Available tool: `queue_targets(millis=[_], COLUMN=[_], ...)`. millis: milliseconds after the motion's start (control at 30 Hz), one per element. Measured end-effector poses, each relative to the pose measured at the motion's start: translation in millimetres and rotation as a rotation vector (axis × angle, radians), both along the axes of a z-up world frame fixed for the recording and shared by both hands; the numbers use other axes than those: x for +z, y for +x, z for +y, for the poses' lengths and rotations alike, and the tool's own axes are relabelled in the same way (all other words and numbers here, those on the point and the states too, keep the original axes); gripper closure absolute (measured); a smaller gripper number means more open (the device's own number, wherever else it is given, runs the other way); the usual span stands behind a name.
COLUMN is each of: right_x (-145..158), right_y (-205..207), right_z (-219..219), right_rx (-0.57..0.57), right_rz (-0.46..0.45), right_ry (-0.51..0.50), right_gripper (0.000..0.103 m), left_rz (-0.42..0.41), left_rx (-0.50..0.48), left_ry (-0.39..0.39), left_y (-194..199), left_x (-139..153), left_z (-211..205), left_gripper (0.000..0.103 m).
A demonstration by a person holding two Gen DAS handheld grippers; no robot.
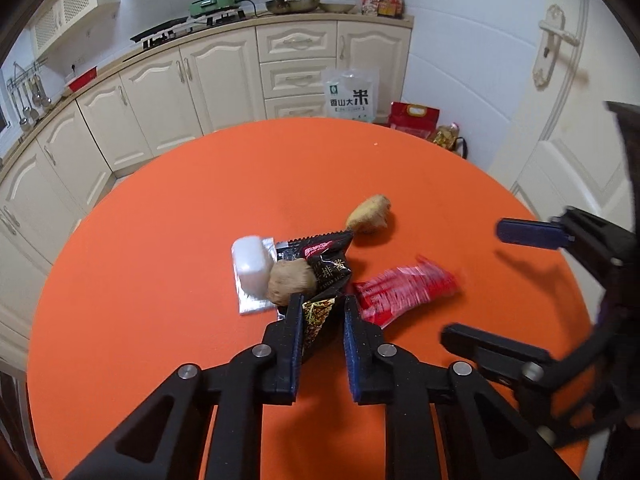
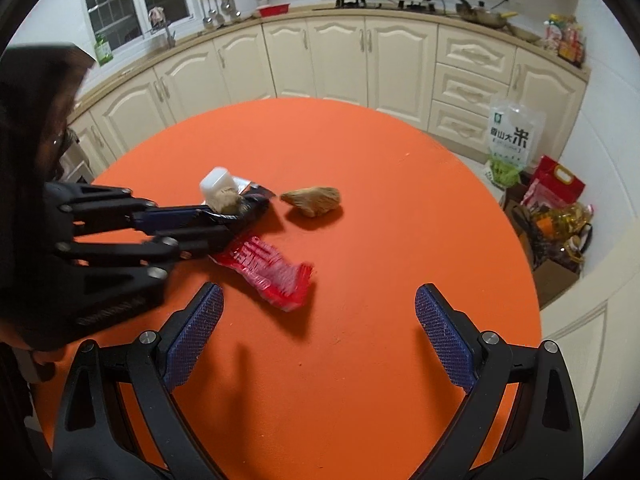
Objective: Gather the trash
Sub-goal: 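Grasp the dark snack wrapper with the left tool while the right tool grasps the red wrapper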
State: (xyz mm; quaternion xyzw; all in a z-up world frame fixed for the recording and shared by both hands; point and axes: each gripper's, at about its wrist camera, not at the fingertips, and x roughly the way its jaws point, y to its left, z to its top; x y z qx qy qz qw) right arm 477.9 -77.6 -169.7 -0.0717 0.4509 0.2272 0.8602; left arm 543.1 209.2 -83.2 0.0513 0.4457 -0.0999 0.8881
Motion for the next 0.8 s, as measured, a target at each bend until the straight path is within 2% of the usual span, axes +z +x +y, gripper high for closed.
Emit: queue_targets(millis=[200, 267, 367, 433, 467, 567, 633, 667, 700, 800], right_x=[-4.6, -8.0, -10.6, -14.3, -15.3, -14.8, -12.2, -10.7, -10.2, -9.7], right_y=[4.4, 10.1, 12.6, 13.8, 12.8, 11.1, 8.9, 6.7, 4.4, 0.3], right_z=[29.1, 39.7, 50.6, 54.3, 56.0, 55.1, 53.6, 52.8, 51.9, 48.7], right_rx=[0.075, 0.093, 0.118, 0.128, 0.129, 0.119, 0.112, 0.108, 0.105, 0.091], right_rz=[-0.032, -0.034, -0.022, 0.010, 0.018, 0.025, 0.023, 0.020, 0.022, 0.023], right_ry=[-0.085, -0.128, -0.134, -0.116, -0.117, -0.112, -0.115, -0.114, -0.116, -0.110], right_gripper=[0.006, 0.006, 0.008, 0.016, 0.024, 0.032, 0.046, 0.063, 0.072, 0.079], left_rz=[-0.038, -0.054, -0.062, -0.059, -0.055, -0.052, -0.055, -0.055, -0.056, -0.065], left_rx=[0.025, 0.033, 0.048, 0.058, 0.060, 0.063, 0.064, 0.062, 0.059, 0.053], left_ry=[0.001, -0.024, -0.033, -0.034, -0.041, -0.058, -0.058, -0.062, -0.068, -0.070], left_y=[-35.6, -46.4, -57.9, -64.0, -66.5, -72.2, -76.4, -78.3, -79.6, -99.7], left_x=[8.8, 13.8, 14.4, 11.5, 10.4, 10.6, 12.4, 14.4, 15.9, 21.3], left_z=[19.9, 30.8, 45.5, 50.0, 50.2, 53.3, 50.6, 48.9, 47.4, 42.8], left_gripper=[0.089, 0.089, 0.089, 0.089, 0.089, 0.089, 0.089, 0.089, 0.089, 0.089])
